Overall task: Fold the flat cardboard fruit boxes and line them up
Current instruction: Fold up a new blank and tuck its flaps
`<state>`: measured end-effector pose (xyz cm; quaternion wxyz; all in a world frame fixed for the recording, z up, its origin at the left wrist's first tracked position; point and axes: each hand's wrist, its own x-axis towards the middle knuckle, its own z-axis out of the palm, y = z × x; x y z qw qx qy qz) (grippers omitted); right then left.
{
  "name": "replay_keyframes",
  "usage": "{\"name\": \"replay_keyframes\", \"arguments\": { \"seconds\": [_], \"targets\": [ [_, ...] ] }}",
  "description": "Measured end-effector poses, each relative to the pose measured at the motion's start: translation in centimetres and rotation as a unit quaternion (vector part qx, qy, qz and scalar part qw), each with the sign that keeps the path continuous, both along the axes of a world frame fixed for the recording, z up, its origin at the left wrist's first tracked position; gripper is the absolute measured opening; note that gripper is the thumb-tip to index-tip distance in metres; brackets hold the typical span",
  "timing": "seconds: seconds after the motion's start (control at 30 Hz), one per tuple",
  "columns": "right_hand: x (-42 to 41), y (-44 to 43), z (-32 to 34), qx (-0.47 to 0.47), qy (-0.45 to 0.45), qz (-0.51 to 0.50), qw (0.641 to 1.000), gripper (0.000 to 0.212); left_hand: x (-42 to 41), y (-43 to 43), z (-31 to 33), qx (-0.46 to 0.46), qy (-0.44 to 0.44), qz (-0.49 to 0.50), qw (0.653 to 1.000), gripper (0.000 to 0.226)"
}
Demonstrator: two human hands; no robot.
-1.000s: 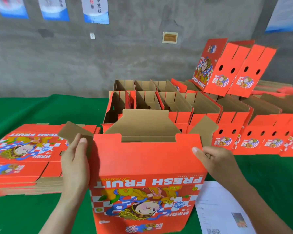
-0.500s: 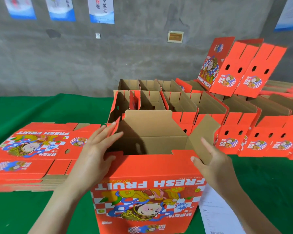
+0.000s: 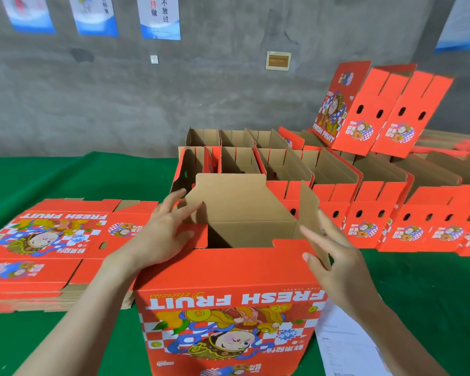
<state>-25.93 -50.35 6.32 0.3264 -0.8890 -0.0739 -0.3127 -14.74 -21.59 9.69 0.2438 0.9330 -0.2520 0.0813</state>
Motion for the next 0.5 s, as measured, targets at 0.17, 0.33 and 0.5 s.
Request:
{"name": "replay_keyframes", "arguments": {
  "seconds": [0.17,0.33,0.5],
  "targets": [
    [-0.25,-0.13,0.01,0.015,0.001,0.082,0.997,0.033,0.91,0.40,-0.05,-0.062,0.003,-0.040,0.997,0.078],
    [-0.33,-0.45,-0.21,0.067,0.037,0.134,0.988,0.025,0.99,0.74,-0.16,-0.118,0.009,-0.043,0.992,0.092],
    [0.25,-0.39,0.21,0.099,0.026,0.100,0.990,0.020,0.65,0.74,-0.02,-0.138,-0.024,-0.037,0.989,0.071]
  ]
}}
